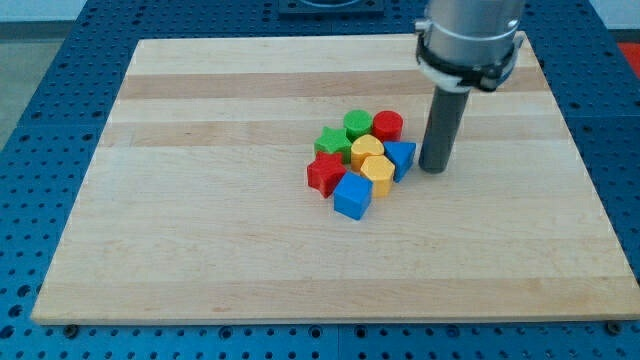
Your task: Place red circle to the top center
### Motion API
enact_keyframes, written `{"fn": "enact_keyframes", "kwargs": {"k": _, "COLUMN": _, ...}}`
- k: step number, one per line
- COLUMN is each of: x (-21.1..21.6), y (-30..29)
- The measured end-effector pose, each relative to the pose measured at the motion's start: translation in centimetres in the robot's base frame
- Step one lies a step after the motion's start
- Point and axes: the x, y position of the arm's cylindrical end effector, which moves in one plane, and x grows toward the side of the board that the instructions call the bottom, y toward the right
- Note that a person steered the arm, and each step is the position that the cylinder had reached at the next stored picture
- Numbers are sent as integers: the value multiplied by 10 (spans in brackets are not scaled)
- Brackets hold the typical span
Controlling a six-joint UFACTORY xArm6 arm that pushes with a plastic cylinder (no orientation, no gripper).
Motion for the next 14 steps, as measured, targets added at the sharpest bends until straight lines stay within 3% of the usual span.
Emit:
{"fn": "enact_keyframes", "kwargs": {"k": 6, "x": -18, "y": -62}}
{"fn": "enact_keyframes", "kwargs": {"k": 8, "x": -115, "y": -112}}
{"fn": "enact_keyframes", "kwargs": {"k": 9, "x": -115, "y": -112}}
{"fn": "enact_keyframes", "kwargs": {"k": 11, "x": -49, "y": -92}}
{"fn": "enact_keyframes", "kwargs": {"k": 13, "x": -57, "y": -23}}
{"fn": "enact_keyframes", "kwargs": {"k": 14, "x": -64, "y": -37}}
